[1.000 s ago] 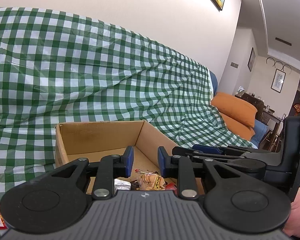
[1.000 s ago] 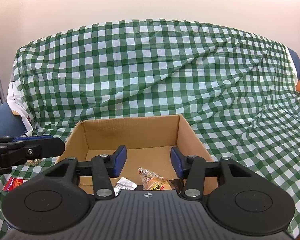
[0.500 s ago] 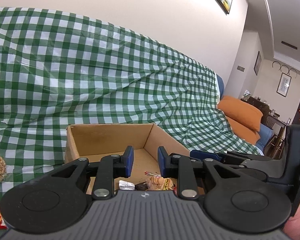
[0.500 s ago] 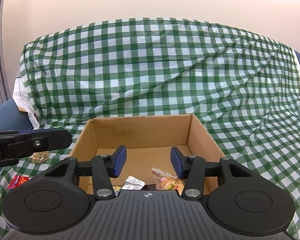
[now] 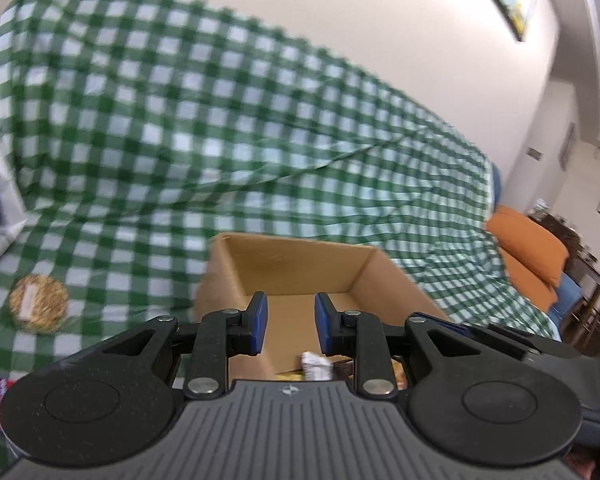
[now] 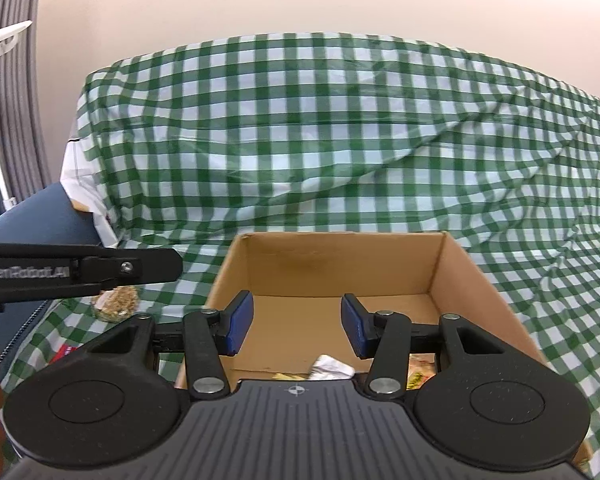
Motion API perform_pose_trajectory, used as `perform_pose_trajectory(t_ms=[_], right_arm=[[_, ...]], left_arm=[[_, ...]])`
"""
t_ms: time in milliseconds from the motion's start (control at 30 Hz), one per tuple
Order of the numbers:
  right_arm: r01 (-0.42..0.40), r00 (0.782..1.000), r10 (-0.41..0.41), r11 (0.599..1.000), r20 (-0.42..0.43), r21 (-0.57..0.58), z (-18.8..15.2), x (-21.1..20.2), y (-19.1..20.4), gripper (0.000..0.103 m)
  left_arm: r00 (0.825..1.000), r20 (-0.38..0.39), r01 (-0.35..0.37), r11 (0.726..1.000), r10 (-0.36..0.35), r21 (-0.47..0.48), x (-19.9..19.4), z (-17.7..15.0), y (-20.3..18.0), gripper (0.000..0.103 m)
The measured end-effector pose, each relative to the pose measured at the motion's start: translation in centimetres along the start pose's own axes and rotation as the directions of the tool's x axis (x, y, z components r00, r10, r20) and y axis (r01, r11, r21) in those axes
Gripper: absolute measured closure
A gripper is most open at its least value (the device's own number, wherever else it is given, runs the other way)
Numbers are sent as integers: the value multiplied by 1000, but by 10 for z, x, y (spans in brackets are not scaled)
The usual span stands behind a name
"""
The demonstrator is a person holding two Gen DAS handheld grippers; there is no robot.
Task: Organize snacks
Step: 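Move the left tool down to the red spicy-strip packet on the couch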
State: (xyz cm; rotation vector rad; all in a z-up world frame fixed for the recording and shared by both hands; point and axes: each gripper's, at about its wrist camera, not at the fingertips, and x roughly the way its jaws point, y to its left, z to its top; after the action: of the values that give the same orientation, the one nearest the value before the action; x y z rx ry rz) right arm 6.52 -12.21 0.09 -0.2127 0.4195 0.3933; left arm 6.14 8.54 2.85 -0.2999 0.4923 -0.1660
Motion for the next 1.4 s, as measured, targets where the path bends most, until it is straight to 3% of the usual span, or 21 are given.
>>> perform_pose_trajectory(t_ms=[133,233,333,467,600,667,800,967,1033,1133,1200,1333,1400], right_arm=[[-23,1000,23,1000,-3,-9,1,2,12,52],[-35,999,35,999,-3,-16,1,3,17,52],[-41,999,41,999,-5,-16,2,3,18,52],[-43,999,43,999,0,-6,4,1,15,52],[-47,999,47,999,2,14,4,0,11,52],[-53,999,53,998,6,25,5,-1,11,52],[-78,997,77,996,10,38,6,-1,9,52],[-95,996,95,995,2,40,6,2,9,52],[-97,995,98,994,-3,40,5,3,8,52],[-100,995,100,994,-6,44,6,4,7,52],[-100,995,100,994,-7,47,6,4,8,52],[-98,995,99,994,-13,52,5,6,10,52],[-99,995,100,994,-17,51,5,8,11,52]], left_arm=[[989,-100,-121,985,109,-123,14,-2,32,75],[957,-219,-248,932,192,-266,26,-8,66,68],[913,-314,-376,832,260,-407,27,-18,103,48],[887,-355,-455,689,295,-564,14,-29,144,43],[858,-397,-514,580,327,-632,7,-37,167,39],[849,-420,-528,544,321,-652,11,-41,173,35],[829,-461,-558,520,317,-647,30,-42,181,31],[752,-492,-659,501,438,-561,56,-36,179,25],[720,-498,-694,516,484,-502,68,-34,173,18],[658,-512,-750,541,552,-381,87,-31,161,16],[627,-513,-774,544,586,-325,98,-32,156,15],[585,-511,-801,548,631,-241,108,-33,150,15],[567,-510,-810,550,646,-204,110,-33,147,22]])
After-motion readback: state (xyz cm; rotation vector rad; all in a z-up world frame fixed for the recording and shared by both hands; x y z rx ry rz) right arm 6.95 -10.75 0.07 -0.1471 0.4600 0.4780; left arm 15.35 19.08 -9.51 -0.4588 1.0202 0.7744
